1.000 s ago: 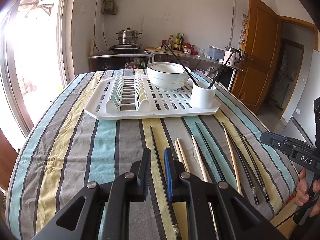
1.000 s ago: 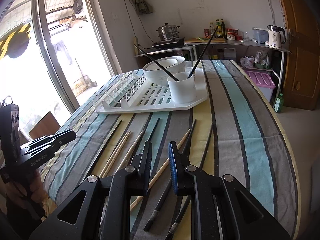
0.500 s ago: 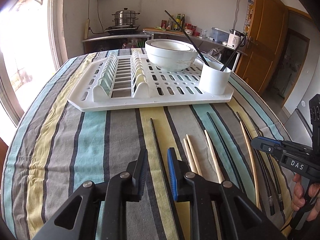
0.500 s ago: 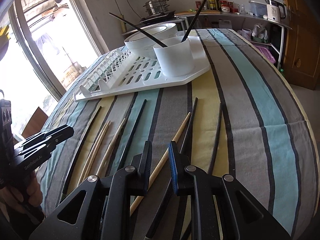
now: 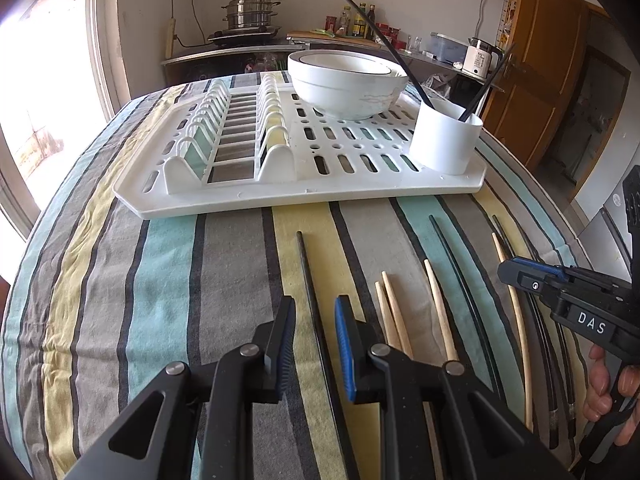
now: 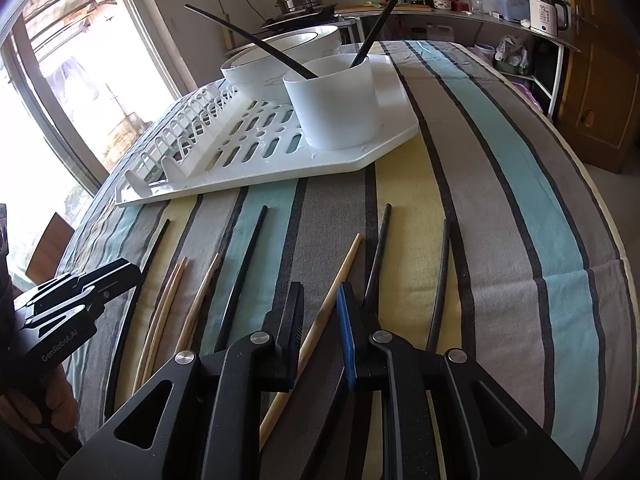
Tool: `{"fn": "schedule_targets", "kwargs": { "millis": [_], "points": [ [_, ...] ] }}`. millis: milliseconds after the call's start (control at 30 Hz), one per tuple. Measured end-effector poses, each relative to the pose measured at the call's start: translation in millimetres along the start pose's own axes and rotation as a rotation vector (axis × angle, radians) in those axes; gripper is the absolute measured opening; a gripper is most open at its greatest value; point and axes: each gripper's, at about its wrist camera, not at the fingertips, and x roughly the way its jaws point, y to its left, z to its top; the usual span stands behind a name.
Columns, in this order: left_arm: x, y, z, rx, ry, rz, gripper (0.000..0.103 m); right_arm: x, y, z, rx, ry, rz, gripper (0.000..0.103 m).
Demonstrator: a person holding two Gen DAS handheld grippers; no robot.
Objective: Organize utensils
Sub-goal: 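Close the left tool on a black chopstick while the right tool grasps a wooden chopstick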
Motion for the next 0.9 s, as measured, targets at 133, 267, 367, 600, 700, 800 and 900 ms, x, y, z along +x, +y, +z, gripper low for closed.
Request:
{"fn": "schedule_targets", "kwargs": {
  "millis": [133,267,367,600,700,800,900],
  "points": [
    [7.3,-2.1,1.5,0.006,0.013,0.016,0.020,3.3,4.3,4.2,-0.034,0.009,-0.026,0.017],
    [11.7,-7.7,4.4,0.042,0.021,0.040,0.020,5.6,5.7,6.5,-0.055,0.012,-0.039,0.010],
    [14.7,-7.5,8.3,0.043,0.029,0.043,0.013,7.9,5.4,9.9,-0.062,0.016,-0.034,0.008],
    [12.2,-2.1,14.1,0.025,0.031,0.013,0.006,1.3,7.9,14.9,-0.064,-0.009,0.020,0.007],
    [-0.2,-1.4,16.6,0.023,-0.001,0.000,0.006,-8.1,9.8,16.9,-0.069,-0.037,0.038,0.006],
    [-17.5,-1.1,19.8,0.025,-0.041,-0.010,0.005,-21.4,11.8,19.9,-0.072,-0.074,0.056,0.006],
    [-38.3,-0.5,25.2,0.024,-0.086,-0.019,0.005,-37.6,14.5,23.7,-0.075,-0.117,0.076,0.006]
  ]
}}
